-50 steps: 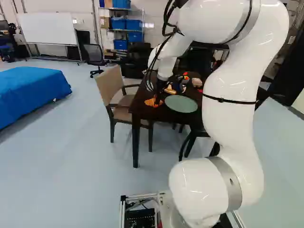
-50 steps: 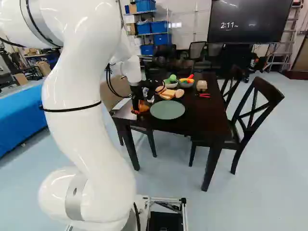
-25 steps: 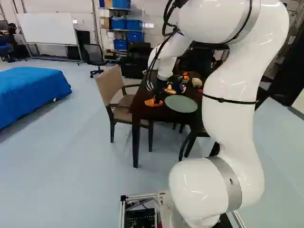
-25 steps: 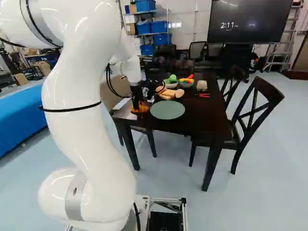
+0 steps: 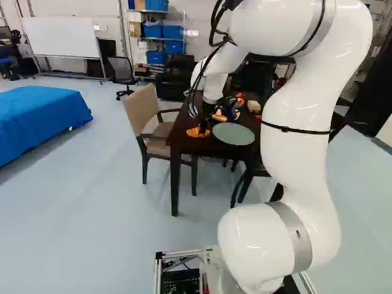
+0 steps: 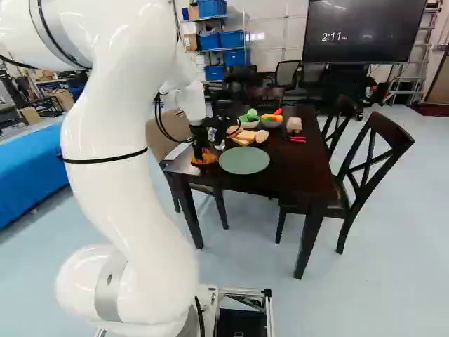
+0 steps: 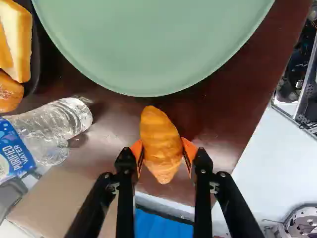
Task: Move the croissant to the empty plate
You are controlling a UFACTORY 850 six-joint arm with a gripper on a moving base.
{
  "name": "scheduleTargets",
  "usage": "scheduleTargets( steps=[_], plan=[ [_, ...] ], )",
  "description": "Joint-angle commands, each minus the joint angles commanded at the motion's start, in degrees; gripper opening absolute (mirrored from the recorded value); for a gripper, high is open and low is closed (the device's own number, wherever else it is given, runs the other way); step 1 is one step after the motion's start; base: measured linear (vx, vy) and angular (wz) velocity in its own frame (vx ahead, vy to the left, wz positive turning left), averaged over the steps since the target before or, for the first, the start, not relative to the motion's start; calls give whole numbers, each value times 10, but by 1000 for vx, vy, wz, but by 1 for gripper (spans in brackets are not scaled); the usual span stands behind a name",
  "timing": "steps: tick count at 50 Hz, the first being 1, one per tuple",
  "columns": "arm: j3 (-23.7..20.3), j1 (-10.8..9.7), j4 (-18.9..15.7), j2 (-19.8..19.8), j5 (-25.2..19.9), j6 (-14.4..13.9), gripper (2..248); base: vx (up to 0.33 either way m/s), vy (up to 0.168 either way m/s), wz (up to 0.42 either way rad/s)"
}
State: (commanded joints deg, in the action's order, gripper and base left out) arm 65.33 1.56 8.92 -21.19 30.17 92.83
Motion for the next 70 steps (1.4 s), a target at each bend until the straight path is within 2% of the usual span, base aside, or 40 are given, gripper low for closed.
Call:
scheduleTargets(
  steps=[14,49,70],
  plan=[
    [-1,0,0,4,0,0,118,0,0,0],
    [-15,0,0,64,0,0,118,0,0,0],
    [-23,-35,0,101,0,0,118,0,0,0]
  ],
)
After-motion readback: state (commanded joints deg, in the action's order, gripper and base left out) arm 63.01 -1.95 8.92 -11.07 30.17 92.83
